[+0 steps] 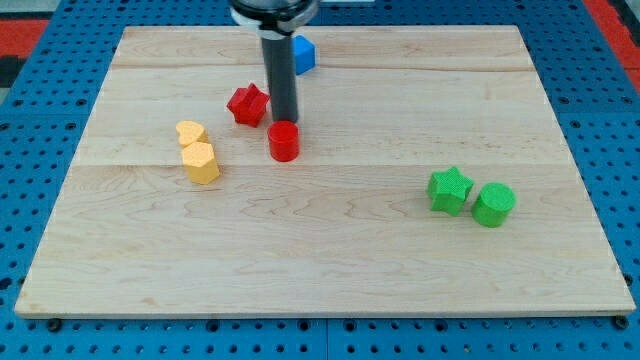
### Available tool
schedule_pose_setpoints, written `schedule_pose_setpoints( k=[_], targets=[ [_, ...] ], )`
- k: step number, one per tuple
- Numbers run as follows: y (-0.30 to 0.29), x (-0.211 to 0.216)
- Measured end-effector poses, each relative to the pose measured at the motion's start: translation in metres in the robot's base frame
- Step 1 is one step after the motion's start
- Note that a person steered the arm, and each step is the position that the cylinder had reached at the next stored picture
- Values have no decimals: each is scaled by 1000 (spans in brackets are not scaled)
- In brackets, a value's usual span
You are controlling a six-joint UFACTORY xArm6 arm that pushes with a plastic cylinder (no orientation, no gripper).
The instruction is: Slightly move the red star towards the left center of the board
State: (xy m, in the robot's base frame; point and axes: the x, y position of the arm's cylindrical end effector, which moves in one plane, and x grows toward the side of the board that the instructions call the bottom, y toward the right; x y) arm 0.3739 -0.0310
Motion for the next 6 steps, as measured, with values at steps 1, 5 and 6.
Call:
schedule_pose_setpoints(
  k=[1, 5, 6],
  targets=[
    [12, 11],
    [-22, 7],
    [-24, -19]
  ],
)
